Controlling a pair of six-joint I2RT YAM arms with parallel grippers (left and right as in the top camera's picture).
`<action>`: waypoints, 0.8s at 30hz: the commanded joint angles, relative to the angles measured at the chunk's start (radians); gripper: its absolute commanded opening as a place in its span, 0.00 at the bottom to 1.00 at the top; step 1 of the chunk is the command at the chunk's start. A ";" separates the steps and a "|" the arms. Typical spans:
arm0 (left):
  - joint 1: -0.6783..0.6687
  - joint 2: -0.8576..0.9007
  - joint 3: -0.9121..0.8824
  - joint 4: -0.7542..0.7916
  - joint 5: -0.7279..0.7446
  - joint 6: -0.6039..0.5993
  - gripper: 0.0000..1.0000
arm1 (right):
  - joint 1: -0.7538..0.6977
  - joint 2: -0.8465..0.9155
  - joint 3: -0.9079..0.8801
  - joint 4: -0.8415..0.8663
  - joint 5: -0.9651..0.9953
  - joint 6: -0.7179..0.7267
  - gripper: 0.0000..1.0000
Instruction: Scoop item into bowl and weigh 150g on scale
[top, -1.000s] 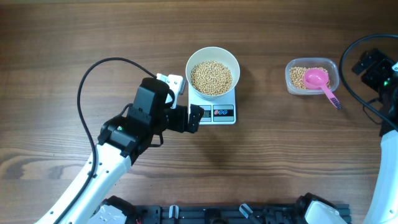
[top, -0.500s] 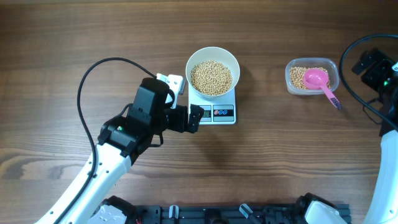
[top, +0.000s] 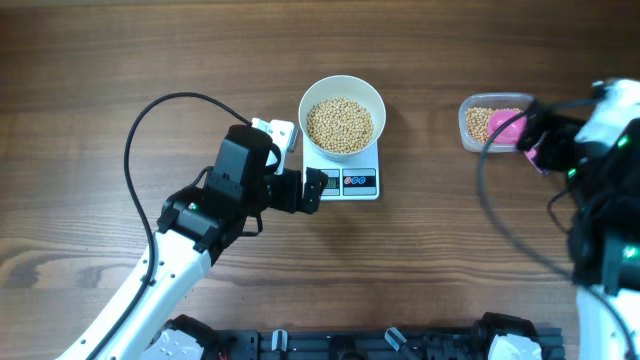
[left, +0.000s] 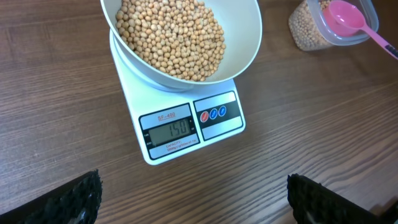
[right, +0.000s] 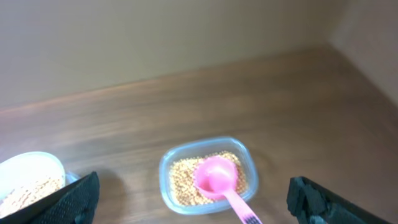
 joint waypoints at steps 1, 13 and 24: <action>-0.005 -0.008 0.000 0.003 -0.010 0.020 1.00 | 0.075 -0.103 -0.150 0.131 0.003 -0.130 1.00; -0.005 -0.008 0.000 0.003 -0.010 0.020 1.00 | 0.121 -0.527 -0.628 0.529 -0.132 -0.126 1.00; -0.005 -0.008 0.000 0.003 -0.010 0.020 1.00 | 0.128 -0.762 -0.824 0.602 -0.195 -0.116 1.00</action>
